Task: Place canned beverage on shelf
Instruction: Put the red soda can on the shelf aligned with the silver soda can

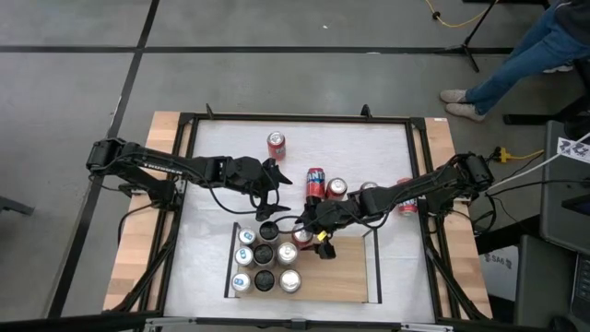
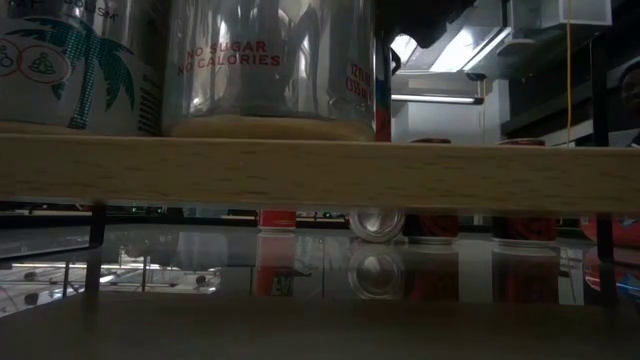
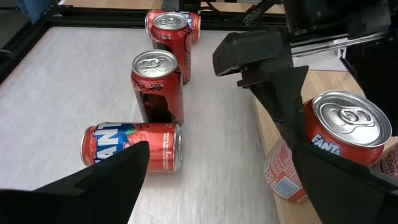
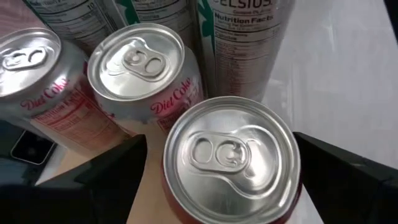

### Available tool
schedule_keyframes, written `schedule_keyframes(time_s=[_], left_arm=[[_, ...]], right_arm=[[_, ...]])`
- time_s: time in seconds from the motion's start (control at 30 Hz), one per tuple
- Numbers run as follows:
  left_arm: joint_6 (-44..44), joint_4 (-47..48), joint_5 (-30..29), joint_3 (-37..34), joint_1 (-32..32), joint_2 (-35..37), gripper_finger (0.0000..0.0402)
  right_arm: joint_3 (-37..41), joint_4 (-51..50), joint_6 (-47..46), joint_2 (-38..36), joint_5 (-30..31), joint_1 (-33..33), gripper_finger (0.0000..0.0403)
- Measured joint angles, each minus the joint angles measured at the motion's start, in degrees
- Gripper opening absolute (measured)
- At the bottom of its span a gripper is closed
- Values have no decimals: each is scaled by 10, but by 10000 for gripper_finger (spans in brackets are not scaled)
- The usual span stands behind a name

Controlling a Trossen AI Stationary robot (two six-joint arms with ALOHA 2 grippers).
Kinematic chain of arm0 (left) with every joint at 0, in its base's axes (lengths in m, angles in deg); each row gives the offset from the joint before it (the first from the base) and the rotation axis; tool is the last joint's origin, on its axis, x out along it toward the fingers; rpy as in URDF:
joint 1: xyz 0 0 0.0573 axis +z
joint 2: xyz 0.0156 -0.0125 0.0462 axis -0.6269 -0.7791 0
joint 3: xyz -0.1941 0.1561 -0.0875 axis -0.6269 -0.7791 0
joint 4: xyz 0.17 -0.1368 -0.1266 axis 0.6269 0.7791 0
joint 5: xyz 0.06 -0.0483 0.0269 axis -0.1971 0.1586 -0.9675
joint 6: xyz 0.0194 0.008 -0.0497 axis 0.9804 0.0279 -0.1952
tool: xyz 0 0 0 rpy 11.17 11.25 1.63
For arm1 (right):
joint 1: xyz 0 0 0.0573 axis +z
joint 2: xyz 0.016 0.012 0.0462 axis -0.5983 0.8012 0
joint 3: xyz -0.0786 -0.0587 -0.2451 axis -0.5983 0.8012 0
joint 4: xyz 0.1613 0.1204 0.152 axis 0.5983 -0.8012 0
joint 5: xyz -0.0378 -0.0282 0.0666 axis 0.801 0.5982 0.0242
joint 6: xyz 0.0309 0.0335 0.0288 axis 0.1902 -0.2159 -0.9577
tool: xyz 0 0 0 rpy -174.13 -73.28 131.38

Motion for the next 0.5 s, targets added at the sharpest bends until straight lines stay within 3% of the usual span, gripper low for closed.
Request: schedule_keyframes(time_s=[0.5], left_arm=[[0, 0, 0, 0, 0, 0, 387]], right_arm=[[0, 0, 0, 0, -30, 0, 383]])
